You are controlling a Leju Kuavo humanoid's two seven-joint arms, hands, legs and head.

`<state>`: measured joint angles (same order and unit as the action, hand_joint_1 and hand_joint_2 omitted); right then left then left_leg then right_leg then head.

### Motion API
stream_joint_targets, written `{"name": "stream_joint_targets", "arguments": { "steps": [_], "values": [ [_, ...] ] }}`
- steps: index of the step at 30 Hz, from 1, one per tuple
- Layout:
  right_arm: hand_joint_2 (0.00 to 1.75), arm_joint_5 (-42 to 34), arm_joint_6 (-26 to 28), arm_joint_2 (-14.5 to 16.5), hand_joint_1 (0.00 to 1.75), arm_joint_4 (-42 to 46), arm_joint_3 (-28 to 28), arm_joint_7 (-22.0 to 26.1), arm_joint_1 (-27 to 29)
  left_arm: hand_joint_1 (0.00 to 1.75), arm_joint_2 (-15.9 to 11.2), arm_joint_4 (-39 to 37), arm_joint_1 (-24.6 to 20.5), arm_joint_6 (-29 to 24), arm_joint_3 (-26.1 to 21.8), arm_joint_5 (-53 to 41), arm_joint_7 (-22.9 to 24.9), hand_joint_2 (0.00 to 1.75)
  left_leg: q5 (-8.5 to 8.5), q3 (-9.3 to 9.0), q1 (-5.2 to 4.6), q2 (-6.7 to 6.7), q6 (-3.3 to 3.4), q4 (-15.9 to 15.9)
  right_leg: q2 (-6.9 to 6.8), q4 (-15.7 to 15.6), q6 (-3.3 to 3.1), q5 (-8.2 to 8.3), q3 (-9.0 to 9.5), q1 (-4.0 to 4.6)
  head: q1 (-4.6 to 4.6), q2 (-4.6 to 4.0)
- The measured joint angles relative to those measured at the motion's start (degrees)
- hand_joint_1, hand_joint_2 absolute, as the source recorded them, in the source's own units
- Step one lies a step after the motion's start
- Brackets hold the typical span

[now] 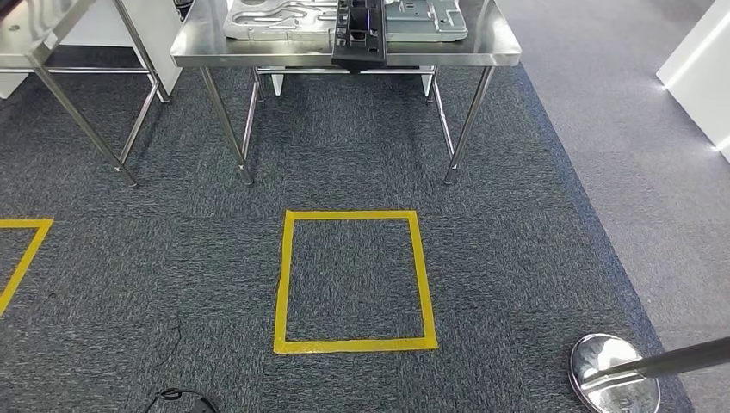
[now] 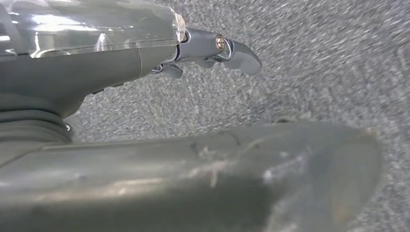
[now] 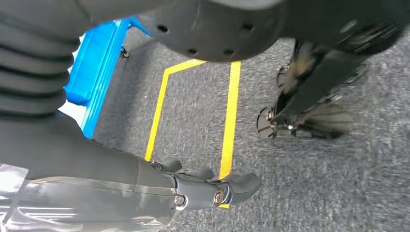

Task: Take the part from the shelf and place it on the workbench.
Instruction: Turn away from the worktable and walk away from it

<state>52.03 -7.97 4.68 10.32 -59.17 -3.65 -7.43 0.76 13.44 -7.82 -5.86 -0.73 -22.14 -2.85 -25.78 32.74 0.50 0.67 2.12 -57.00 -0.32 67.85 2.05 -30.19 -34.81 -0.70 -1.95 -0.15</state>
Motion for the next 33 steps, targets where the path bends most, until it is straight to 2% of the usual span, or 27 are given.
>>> {"name": "stream_joint_targets", "arguments": {
  "steps": [1,2,3,5,6,7,10,11,13,16,33],
  "values": [
    [1.75,0.01,0.04,-0.01,0.00,0.00,0.02,-0.04,-0.15,0.00,0.07,0.00,0.00,0.13,-0.02,0.04,0.05,0.00,0.33,0.38,-0.09,-0.02,-0.21,-0.06,0.01,-4.45,-0.36,0.64,3.10,0.16,0.00,0.00],
    [1.75,0.01,0.07,-0.01,0.00,0.00,0.03,-0.08,-0.32,0.00,0.14,0.00,0.00,0.33,-0.04,0.08,0.09,0.44,0.67,0.65,-0.17,-0.02,-0.48,-0.10,0.03,-8.27,-0.74,0.77,5.56,0.30,-0.01,0.00],
    [1.75,0.01,0.11,-0.02,0.00,0.00,0.03,-0.16,-0.46,0.00,0.21,0.00,-0.01,0.54,-0.07,0.11,0.17,0.87,1.00,0.87,-0.24,0.00,-0.80,-0.13,0.04,-10.89,-1.06,0.54,7.08,0.46,-0.01,0.00],
    [1.75,0.03,0.26,-0.02,0.00,0.00,0.04,-0.43,-0.57,0.00,0.24,0.00,-0.02,0.87,-0.11,0.08,0.55,1.75,1.57,1.13,-0.32,0.04,-1.50,-0.10,0.07,-12.42,-1.71,0.40,7.46,0.52,-0.02,0.00],
    [1.75,0.04,0.40,-0.01,0.00,0.00,0.05,-0.64,-0.57,0.00,0.24,-0.01,-0.01,0.99,-0.14,0.05,0.88,1.75,1.53,1.29,-0.28,-0.02,-1.82,-0.25,0.00,-12.57,-2.08,0.64,7.35,0.44,-0.01,0.00],
    [1.75,0.10,0.57,0.01,0.00,0.00,0.05,-0.87,-0.55,0.00,0.26,-0.02,0.02,1.20,-0.15,0.02,1.40,1.75,1.30,1.33,-0.30,-0.05,-1.82,-0.12,-0.03,-12.61,-2.25,0.76,7.20,0.41,-0.01,0.00],
    [1.75,0.53,0.89,0.10,0.00,0.00,0.12,-1.99,-0.49,0.00,0.34,-0.15,0.14,1.54,-0.26,0.02,4.07,1.75,1.82,1.49,-0.24,-0.14,-0.83,0.13,-0.03,-12.27,-2.44,0.86,6.60,0.80,-0.02,0.00],
    [1.75,0.74,0.88,0.12,0.00,0.00,0.20,-2.43,-0.50,0.00,0.34,-0.21,0.16,1.48,-0.31,0.02,4.95,1.75,2.31,1.57,-0.17,-0.15,-0.81,0.06,-0.03,-12.12,-2.61,0.95,6.44,0.92,-0.02,0.00],
    [1.75,1.11,0.79,0.13,0.00,0.00,0.35,-3.04,-0.54,0.00,0.36,-0.28,0.20,1.37,-0.42,0.01,6.01,1.75,2.58,1.65,-0.07,-0.15,-1.22,0.12,-0.04,-11.90,-2.79,1.07,6.20,1.01,-0.02,0.00],
    [1.75,0.56,0.81,0.13,0.00,0.05,1.62,-3.36,-0.36,0.00,0.37,-0.31,0.57,1.35,-0.48,0.32,6.42,1.75,2.74,1.68,0.00,-0.16,-1.47,0.12,-0.06,-11.66,-2.87,1.11,6.07,1.06,-0.02,0.00],
    [1.75,-21.71,3.95,-1.37,0.00,4.30,25.28,-0.65,5.94,0.00,0.35,1.63,6.85,2.94,-0.48,9.58,5.06,1.75,2.65,2.02,0.00,-0.16,-1.88,0.01,-0.03,-11.56,-2.84,1.10,5.81,1.02,-0.02,0.00]
  ]
}}
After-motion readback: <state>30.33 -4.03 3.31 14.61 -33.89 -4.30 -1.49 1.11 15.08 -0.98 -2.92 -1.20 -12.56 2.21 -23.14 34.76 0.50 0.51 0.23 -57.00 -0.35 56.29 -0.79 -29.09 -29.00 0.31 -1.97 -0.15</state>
